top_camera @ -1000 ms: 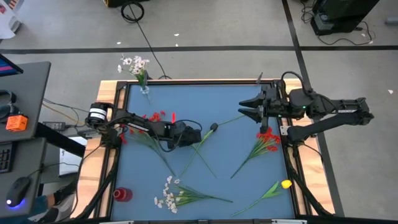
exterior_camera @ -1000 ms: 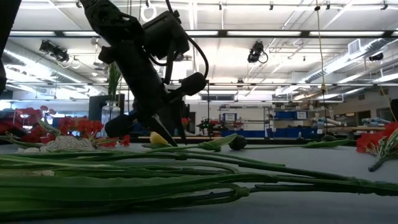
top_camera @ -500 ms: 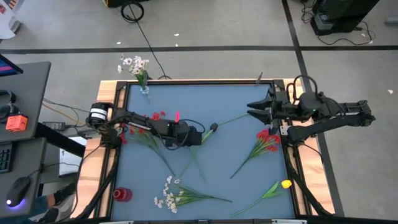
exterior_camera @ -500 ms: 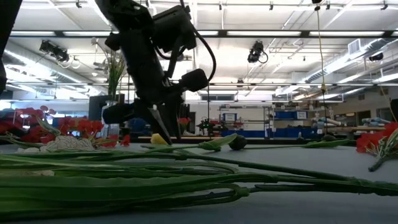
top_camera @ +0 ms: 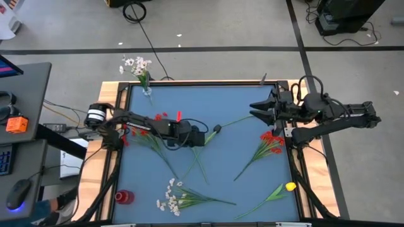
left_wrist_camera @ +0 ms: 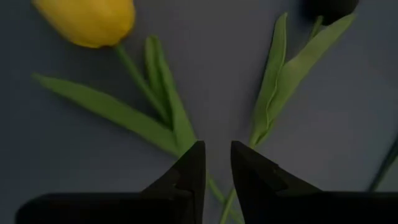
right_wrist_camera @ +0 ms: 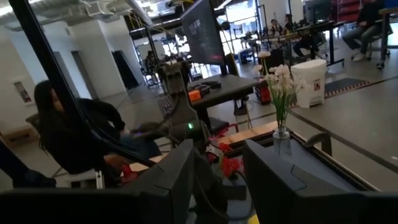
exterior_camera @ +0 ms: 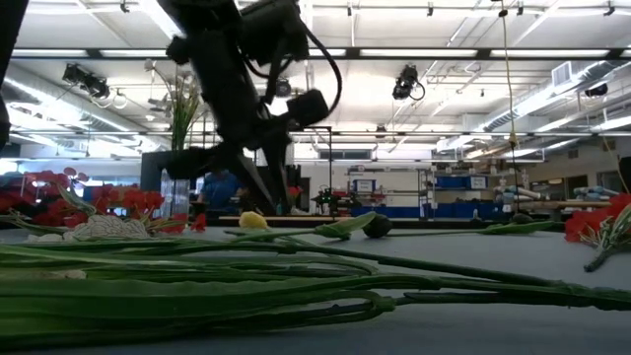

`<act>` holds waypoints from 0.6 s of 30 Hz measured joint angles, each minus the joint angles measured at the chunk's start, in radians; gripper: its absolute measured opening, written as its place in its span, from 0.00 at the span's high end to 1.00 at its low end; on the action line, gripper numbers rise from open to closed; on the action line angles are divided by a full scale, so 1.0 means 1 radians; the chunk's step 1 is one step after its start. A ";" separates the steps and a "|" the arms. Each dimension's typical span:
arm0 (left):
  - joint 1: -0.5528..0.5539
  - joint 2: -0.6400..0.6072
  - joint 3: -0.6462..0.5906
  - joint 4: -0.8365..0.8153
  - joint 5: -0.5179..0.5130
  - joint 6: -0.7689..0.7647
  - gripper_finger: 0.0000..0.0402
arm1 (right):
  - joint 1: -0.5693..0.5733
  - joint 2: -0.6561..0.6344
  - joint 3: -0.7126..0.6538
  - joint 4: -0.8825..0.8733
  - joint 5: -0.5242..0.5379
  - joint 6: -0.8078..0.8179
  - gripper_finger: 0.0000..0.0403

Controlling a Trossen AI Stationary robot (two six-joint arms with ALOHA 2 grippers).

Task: Sort flowers into vase by color
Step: Put the left yellow flower into the transparent vase

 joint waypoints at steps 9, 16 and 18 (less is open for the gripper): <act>-0.059 0.004 0.000 -0.033 -0.062 -0.086 0.75 | 0.000 0.001 0.000 0.000 0.000 0.000 0.63; -0.050 0.013 -0.002 -0.050 -0.120 -0.124 0.58 | 0.000 0.001 0.000 0.001 0.000 0.000 0.63; -0.039 0.013 -0.002 -0.054 -0.144 -0.123 0.54 | 0.000 0.000 0.000 0.003 0.000 0.000 0.63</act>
